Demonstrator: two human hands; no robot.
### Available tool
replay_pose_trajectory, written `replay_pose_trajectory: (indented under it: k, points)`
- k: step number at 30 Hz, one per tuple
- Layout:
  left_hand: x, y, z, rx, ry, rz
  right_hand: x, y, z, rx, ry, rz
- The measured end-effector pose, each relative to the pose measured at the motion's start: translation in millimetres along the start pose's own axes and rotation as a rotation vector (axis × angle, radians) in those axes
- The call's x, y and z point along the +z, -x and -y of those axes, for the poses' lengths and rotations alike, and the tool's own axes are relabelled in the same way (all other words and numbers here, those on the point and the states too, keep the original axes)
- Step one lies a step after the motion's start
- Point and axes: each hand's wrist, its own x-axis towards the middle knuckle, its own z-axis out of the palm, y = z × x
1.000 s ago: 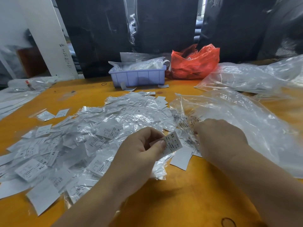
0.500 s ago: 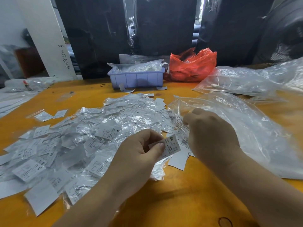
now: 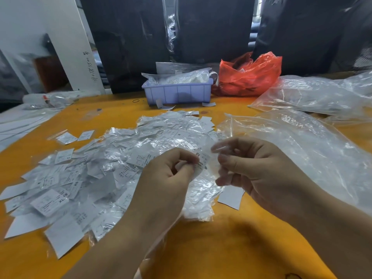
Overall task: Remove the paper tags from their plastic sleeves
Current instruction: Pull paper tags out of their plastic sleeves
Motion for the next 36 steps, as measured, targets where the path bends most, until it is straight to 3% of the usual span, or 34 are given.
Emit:
replay_pose_trajectory:
  k: [5, 13, 19, 26, 36]
  points:
    - [-5.3, -2.2, 0.8, -0.028, -0.052, -0.075, 3.9, 1.4, 1.6, -0.02, -0.039, 0.002]
    - [-2.4, 1.4, -6.4, -0.083, 0.2, 0.163, 4.4, 1.8, 1.0, -0.062, -0.011, -0.041]
    - [-3.0, 0.1, -8.9, 0.012, 0.137, 0.138, 6.0, 3.3, 2.1, -0.043, 0.022, -0.077]
    - [-4.9, -0.3, -8.1, 0.014, 0.092, 0.117, 7.0, 5.5, 1.7, 0.091, 0.113, 0.074]
    - [-8.1, -2.5, -7.8, -0.033, 0.196, 0.13, 7.4, 6.5, 5.2, 0.007, 0.152, 0.159]
